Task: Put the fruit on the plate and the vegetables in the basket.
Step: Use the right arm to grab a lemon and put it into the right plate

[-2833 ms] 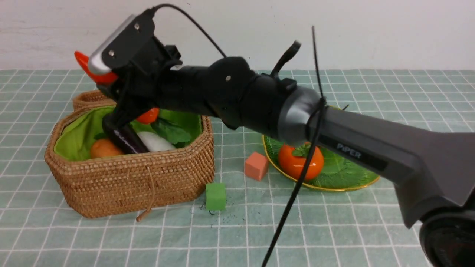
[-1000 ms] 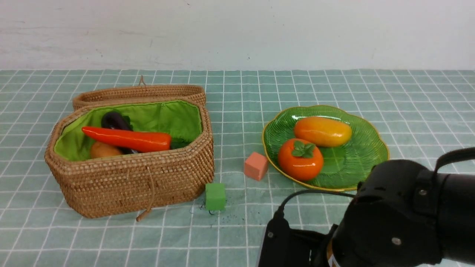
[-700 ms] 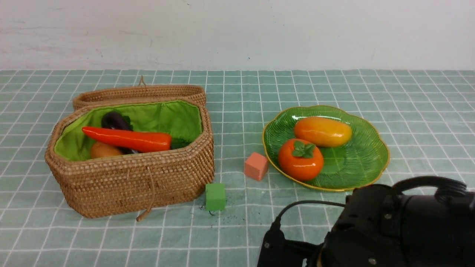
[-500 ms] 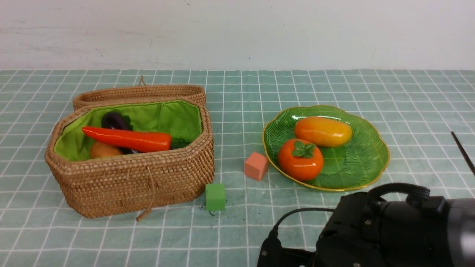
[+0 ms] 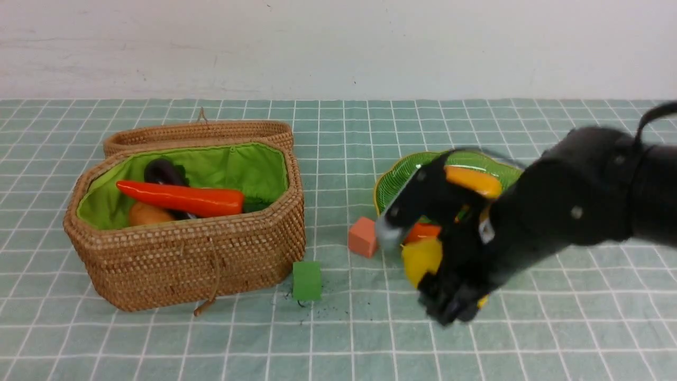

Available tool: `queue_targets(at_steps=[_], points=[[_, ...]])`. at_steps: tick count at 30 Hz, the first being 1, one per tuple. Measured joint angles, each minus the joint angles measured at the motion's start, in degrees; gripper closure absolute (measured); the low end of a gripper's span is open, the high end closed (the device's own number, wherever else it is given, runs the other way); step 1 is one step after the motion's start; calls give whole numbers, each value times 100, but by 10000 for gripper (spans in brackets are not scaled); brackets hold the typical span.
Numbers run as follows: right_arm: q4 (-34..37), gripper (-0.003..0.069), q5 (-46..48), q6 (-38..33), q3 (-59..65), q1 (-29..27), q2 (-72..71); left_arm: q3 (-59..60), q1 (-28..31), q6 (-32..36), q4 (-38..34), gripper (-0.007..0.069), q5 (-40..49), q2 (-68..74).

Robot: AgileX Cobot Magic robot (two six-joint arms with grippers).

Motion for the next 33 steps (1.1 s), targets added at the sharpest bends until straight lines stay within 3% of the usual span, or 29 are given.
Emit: queue_targets(at_steps=[4,8,15,17,23,28,33], points=[[538,87,-881,682,-535,-1276,378,0,0,0,0,386,0,0],[887,87,-1225,868,-608,-1753,903,0,0,0,0,386,0,0],[919,80,-1158,1054,-608,-1834,1395,0,0,0,0,386,1,0],[919,13,-1212,1176,-608,-1834,1400,0,0,0,0,386,1,0],[919,-20,-1300,1308,-608,-1834,1393,0,0,0,0,386,1,0],[891,11,-1173,1321,-608,-1834,1176,0,0,0,0,386,1,0],[755,113,-820,1321,-608,-1834,546,0,0,0,0,386,1,0]])
